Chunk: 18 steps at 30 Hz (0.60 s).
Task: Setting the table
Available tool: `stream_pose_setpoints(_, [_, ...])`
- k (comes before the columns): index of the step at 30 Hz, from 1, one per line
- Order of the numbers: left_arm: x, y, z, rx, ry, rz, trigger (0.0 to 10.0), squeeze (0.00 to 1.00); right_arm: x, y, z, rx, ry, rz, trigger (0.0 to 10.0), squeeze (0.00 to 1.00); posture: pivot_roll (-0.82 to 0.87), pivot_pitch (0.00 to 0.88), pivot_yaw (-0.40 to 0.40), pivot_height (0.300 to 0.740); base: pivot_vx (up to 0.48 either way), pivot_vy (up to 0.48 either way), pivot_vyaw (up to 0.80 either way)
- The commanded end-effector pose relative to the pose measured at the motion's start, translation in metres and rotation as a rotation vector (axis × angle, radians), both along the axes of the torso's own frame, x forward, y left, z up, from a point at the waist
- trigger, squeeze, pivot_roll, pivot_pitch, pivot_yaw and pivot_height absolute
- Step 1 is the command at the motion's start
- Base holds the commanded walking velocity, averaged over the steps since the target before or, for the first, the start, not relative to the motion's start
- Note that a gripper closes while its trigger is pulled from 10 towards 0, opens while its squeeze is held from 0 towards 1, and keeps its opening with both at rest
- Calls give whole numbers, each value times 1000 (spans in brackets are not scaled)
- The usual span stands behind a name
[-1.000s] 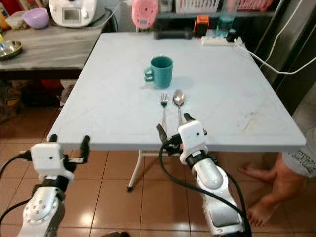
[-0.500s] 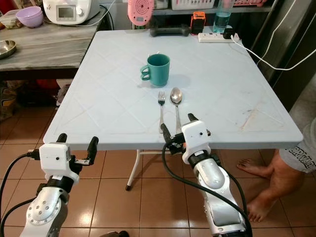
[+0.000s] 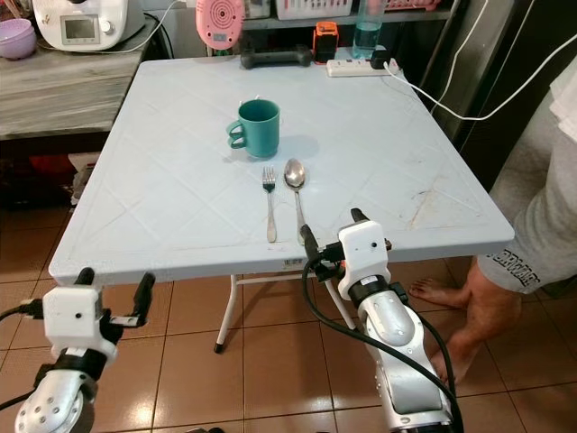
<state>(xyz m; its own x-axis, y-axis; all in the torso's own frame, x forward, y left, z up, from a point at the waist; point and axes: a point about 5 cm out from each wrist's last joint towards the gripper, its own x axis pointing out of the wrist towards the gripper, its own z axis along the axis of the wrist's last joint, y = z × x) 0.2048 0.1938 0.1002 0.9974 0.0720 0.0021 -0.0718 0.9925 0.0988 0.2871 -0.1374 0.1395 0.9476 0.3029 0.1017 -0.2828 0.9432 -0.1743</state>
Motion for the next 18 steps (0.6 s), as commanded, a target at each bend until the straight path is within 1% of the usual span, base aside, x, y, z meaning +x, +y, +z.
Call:
stream_pose_setpoints(1, [-5, 6, 6, 7, -30, 32, 10000, 0, 1, 1, 2, 3, -3, 13, 10000, 0, -41, 132, 25, 740, 0, 0, 0])
stream_pose_setpoints(3, [-8, 7, 6, 11, -29, 37, 10000, 0, 1, 3, 4, 4, -6, 18, 10000, 0, -42, 131, 24, 740, 0, 0, 0])
stream_pose_setpoints(7, [-22, 13, 2, 21, -8, 65, 10000, 0, 0, 5, 5, 1, -13, 30, 10000, 0, -41, 131, 22, 740, 0, 0, 0])
stream_pose_setpoints(9, [-31, 21, -3, 40, 19, 101, 10000, 0, 0, 5, 4, 0, -11, 31, 10000, 0, -36, 132, 21, 740, 0, 0, 0])
stream_pose_setpoints(11, [-35, 28, -5, 48, 29, 130, 10000, 0, 0, 5, 3, 0, -9, 34, 10000, 0, -32, 133, 17, 740, 0, 0, 0])
stream_pose_setpoints(15, [-33, 32, -5, 59, 26, 155, 10000, 0, 2, 6, 4, 2, -11, 40, 10000, 0, -28, 133, 16, 740, 0, 0, 0])
stream_pose_setpoints(18, [-25, 35, -1, 65, 8, 180, 10000, 0, 4, 8, 6, 5, -16, 48, 10000, 0, -25, 132, 17, 740, 0, 0, 0])
